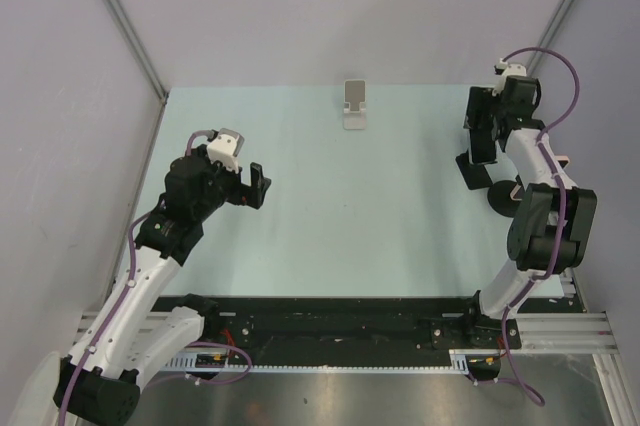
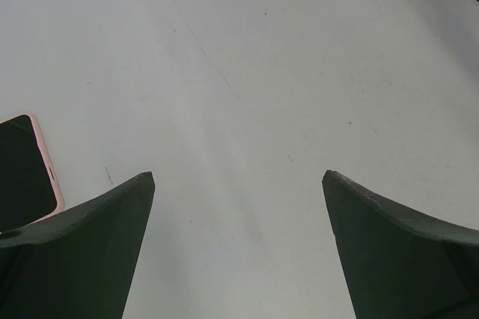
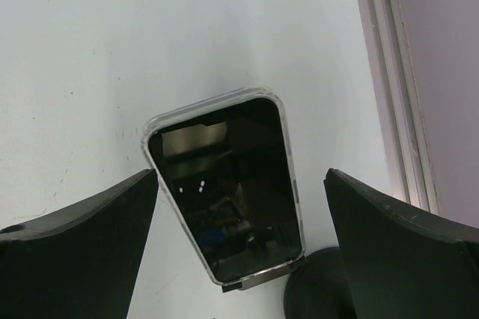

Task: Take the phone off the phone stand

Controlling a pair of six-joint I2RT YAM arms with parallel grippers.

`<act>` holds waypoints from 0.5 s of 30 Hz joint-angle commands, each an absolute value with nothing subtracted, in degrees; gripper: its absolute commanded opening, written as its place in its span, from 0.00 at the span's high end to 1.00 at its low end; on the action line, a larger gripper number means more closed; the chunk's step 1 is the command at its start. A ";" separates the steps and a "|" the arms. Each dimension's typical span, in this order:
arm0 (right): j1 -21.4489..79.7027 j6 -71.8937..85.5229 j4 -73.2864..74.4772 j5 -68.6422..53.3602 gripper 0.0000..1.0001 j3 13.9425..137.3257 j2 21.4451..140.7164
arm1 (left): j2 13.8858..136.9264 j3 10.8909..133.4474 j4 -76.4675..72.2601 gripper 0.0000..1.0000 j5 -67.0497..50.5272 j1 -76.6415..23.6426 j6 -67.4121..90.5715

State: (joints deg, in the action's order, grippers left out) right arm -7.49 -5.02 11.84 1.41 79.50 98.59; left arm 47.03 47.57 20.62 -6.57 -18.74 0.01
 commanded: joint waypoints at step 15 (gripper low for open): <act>-10.20 -8.53 10.46 -12.04 0.01 79.19 102.39 | 46.76 47.55 18.98 0.00 -8.44 -18.99 -0.70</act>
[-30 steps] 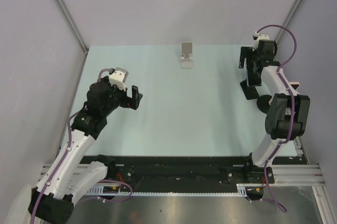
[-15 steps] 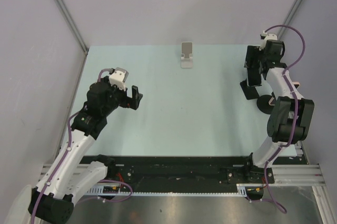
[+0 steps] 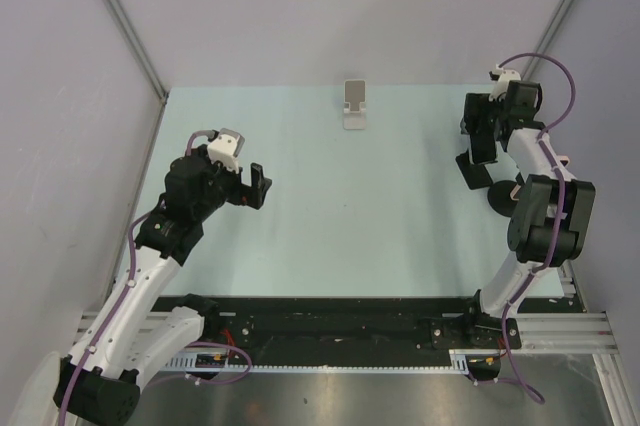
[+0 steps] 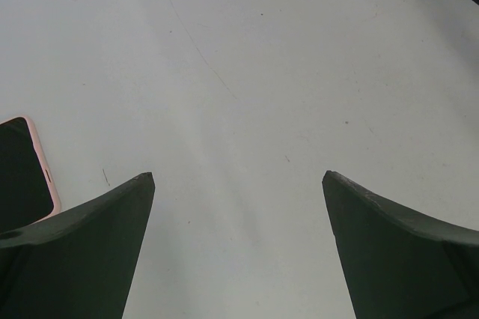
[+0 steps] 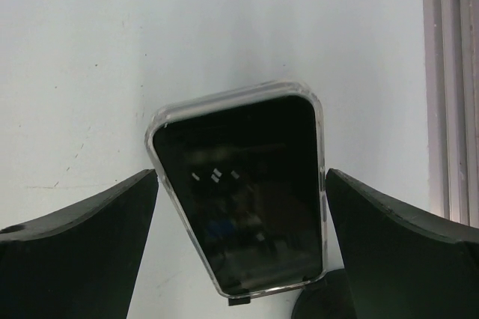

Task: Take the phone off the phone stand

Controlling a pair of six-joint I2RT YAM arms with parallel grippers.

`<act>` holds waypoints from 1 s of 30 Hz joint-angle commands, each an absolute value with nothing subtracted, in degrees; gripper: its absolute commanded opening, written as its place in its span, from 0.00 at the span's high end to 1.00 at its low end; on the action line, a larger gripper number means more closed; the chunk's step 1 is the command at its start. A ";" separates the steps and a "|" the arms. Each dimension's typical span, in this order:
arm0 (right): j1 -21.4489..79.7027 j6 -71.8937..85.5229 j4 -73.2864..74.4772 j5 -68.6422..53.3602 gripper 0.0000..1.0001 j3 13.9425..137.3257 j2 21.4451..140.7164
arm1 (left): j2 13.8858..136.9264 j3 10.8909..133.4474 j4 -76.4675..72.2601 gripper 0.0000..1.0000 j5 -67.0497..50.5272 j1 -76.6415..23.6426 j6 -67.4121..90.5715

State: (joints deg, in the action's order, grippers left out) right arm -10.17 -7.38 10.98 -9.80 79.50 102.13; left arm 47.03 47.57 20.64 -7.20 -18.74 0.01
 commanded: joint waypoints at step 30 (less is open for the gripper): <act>-7.82 -10.90 10.46 -6.77 0.51 79.01 101.25 | 47.02 47.55 18.90 0.00 -9.05 -19.07 -0.62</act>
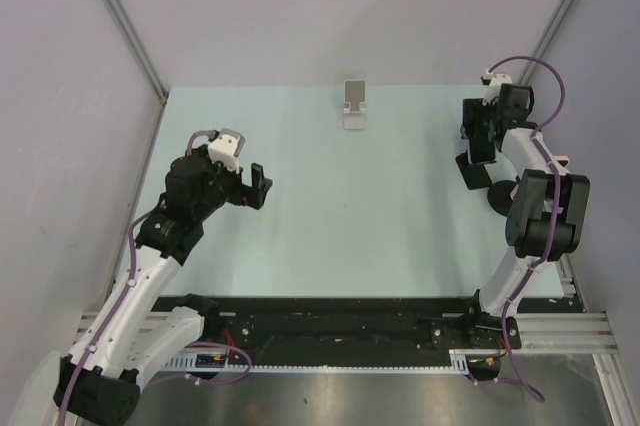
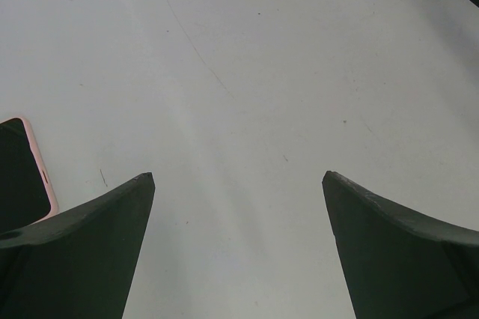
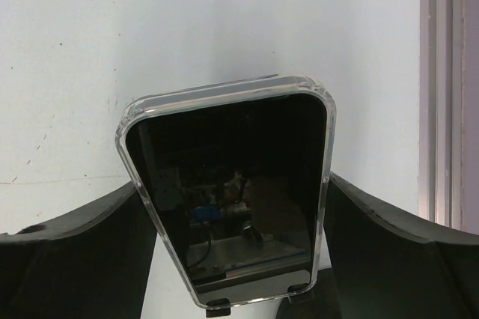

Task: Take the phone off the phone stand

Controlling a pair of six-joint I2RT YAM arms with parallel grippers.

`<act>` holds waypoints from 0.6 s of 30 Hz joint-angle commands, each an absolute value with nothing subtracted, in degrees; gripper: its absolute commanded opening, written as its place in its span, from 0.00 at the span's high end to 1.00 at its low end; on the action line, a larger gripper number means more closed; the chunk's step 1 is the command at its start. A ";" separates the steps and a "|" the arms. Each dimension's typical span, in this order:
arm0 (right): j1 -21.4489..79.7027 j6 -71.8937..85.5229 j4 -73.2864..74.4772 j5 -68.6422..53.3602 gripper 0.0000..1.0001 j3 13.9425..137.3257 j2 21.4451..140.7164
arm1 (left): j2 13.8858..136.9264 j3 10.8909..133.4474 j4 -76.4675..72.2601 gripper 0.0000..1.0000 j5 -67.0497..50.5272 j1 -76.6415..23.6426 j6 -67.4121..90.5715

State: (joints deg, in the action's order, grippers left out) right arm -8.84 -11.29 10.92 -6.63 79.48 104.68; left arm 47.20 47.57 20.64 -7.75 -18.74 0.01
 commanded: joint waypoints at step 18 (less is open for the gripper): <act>-3.52 -4.05 8.35 -1.41 0.80 78.75 87.99 | 47.11 47.81 18.55 0.00 -11.86 -19.16 -0.26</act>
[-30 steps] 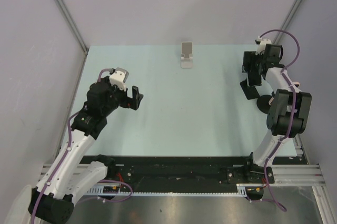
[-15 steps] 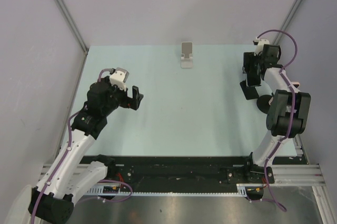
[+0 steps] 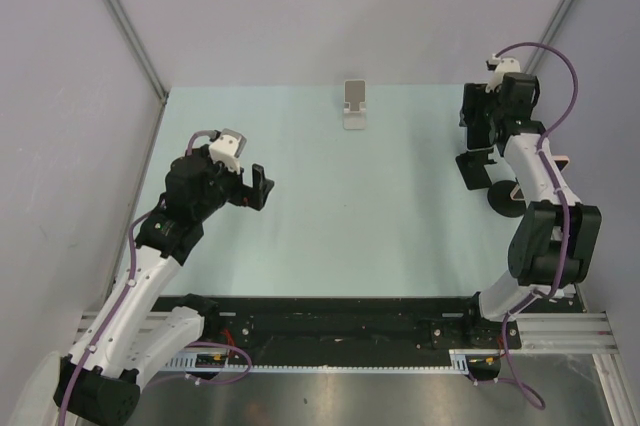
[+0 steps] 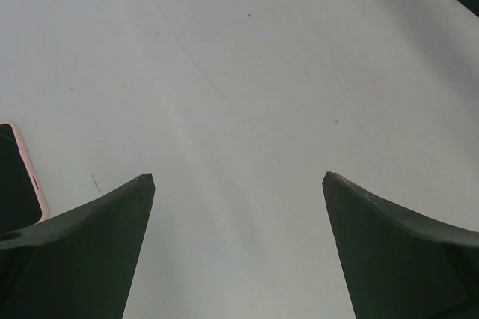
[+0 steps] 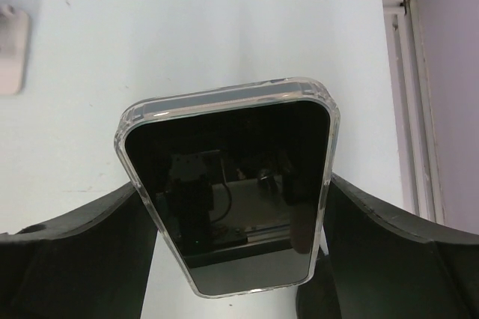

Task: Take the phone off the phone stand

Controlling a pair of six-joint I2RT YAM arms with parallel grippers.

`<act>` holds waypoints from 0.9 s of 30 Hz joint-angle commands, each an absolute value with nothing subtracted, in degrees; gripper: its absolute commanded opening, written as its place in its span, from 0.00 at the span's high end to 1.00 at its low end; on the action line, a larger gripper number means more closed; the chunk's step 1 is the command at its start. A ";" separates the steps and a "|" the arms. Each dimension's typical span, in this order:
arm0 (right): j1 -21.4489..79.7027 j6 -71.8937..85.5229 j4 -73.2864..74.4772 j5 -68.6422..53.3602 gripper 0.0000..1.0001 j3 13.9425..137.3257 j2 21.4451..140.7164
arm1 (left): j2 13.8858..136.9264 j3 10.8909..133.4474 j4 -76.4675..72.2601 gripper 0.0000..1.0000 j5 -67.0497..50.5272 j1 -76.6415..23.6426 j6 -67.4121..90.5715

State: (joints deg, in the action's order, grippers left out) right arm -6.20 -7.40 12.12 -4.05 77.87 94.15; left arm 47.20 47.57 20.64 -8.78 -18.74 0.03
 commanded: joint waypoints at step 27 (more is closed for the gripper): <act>29.44 26.62 16.70 6.51 0.79 75.85 76.21 | 66.17 52.29 -14.41 0.02 -0.53 -47.28 22.85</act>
